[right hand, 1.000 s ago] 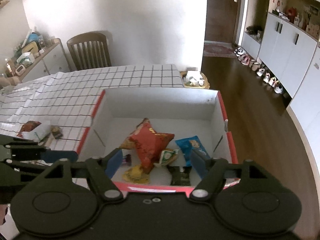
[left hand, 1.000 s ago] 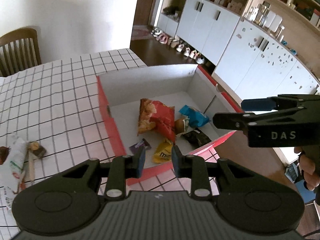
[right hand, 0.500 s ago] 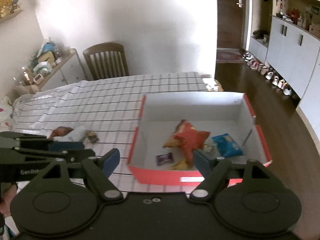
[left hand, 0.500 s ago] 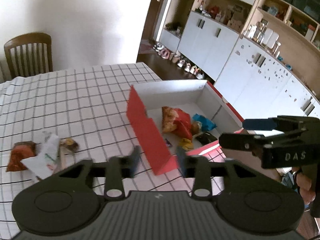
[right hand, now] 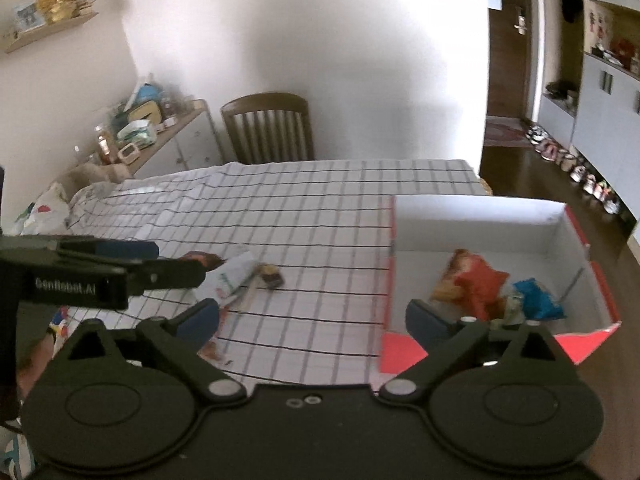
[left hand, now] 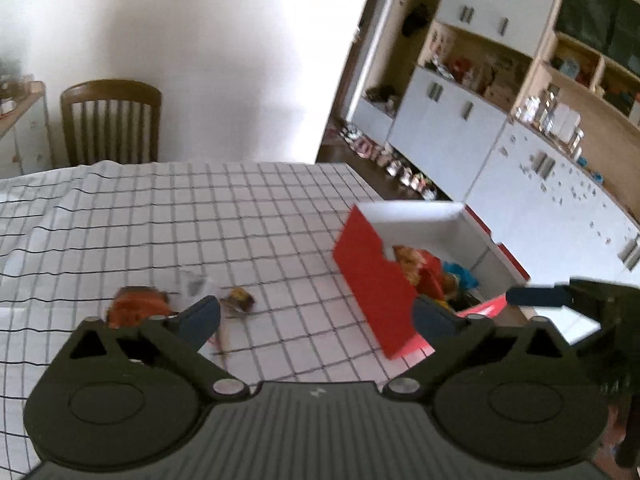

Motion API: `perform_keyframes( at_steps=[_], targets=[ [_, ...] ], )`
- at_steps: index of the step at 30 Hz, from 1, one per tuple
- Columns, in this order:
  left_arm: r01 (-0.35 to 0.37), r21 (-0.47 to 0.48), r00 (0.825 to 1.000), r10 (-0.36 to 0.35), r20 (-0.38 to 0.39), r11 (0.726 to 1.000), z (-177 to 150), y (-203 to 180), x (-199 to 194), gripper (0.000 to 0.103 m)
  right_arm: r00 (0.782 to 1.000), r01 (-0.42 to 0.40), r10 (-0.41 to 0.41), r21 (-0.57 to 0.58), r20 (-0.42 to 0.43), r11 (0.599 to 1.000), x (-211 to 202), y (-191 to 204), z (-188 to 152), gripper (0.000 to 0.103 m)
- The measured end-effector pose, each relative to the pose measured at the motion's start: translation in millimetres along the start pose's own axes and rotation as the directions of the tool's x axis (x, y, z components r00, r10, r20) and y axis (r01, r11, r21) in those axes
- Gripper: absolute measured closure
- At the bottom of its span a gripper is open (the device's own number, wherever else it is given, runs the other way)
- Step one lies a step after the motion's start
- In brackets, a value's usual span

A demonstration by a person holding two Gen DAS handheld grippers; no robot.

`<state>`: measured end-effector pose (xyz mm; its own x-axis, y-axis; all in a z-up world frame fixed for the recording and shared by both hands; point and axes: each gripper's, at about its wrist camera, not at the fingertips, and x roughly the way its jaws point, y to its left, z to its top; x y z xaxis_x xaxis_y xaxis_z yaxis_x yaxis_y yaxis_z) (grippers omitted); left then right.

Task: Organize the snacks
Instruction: 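Move both tools back from the box toward the table, then grasp the white printed snack bag with the left tool while the right tool grasps the small clear packet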

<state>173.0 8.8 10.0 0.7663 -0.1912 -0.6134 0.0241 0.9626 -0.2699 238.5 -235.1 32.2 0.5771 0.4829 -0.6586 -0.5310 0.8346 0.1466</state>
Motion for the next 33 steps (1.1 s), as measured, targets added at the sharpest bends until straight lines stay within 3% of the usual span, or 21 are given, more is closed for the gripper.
perform_keyframes(
  at_steps=[7,13,17,26,33],
  targets=[
    [-0.048,-0.067,0.999,0.049,0.007,0.997,-4,43,-3,0.0,0.999,-0.039,0.039,-0.033,-0.016,0.999,19,37,-8,0.001],
    [-0.089,-0.111,0.995,0.083,-0.055,0.99,-14,73,12,0.0,0.998,-0.052,0.05,-0.055,-0.041,0.997,42,61,-18,0.001],
    [-0.114,-0.085,0.989,0.106,-0.099,0.99,-28,83,28,0.0,0.996,-0.058,0.053,-0.073,-0.068,0.996,59,71,-24,0.001],
    [-0.18,-0.059,0.956,0.161,-0.244,0.982,-60,104,79,0.0,0.984,-0.086,0.059,-0.151,-0.17,0.985,103,94,-44,0.005],
    [-0.218,-0.06,0.931,0.189,-0.312,0.974,-68,113,110,0.0,0.967,-0.113,0.059,-0.21,-0.249,0.971,137,107,-57,0.015]
  ],
)
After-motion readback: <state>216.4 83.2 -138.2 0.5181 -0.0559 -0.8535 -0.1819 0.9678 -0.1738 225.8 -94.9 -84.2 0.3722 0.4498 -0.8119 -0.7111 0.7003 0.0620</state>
